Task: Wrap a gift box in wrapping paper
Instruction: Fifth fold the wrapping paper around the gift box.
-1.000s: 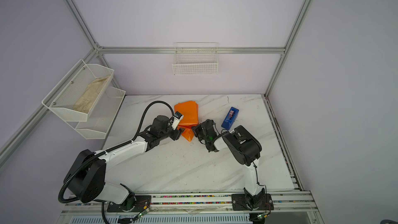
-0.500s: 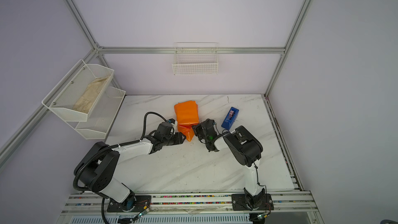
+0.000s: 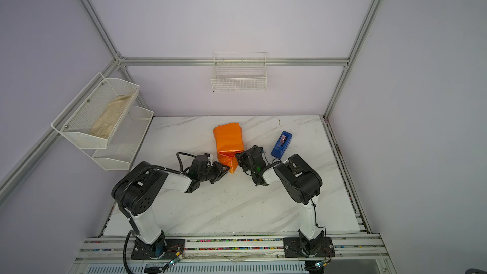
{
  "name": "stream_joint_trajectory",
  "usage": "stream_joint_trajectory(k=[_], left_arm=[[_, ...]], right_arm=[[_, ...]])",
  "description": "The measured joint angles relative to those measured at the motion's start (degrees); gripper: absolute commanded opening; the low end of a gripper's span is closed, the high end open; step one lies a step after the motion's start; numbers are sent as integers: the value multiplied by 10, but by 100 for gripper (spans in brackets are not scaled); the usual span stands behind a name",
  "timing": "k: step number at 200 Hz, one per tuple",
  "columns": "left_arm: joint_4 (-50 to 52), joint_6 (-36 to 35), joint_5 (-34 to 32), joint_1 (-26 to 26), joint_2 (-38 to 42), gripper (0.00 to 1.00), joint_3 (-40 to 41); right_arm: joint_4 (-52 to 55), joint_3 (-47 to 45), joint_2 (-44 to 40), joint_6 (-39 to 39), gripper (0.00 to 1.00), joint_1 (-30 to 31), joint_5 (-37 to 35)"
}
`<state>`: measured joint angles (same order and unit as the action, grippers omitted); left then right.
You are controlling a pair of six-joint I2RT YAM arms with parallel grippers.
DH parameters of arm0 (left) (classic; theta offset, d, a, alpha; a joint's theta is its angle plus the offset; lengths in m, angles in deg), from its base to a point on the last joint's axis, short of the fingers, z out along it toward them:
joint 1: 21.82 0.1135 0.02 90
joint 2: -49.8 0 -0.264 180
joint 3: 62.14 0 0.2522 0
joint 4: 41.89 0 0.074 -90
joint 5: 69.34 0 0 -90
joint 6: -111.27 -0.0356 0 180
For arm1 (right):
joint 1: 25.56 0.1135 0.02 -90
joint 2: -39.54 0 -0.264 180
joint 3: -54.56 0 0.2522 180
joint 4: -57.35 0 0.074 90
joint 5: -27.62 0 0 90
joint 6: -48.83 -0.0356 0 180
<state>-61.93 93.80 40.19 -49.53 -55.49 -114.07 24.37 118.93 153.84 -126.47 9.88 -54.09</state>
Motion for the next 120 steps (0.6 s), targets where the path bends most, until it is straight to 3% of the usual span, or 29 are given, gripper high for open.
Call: stream_joint_trajectory(k=[120], left_arm=[[3,46,-4,0,-12,0,2]], right_arm=[[-2,-4,0,-10,0,4,0]])
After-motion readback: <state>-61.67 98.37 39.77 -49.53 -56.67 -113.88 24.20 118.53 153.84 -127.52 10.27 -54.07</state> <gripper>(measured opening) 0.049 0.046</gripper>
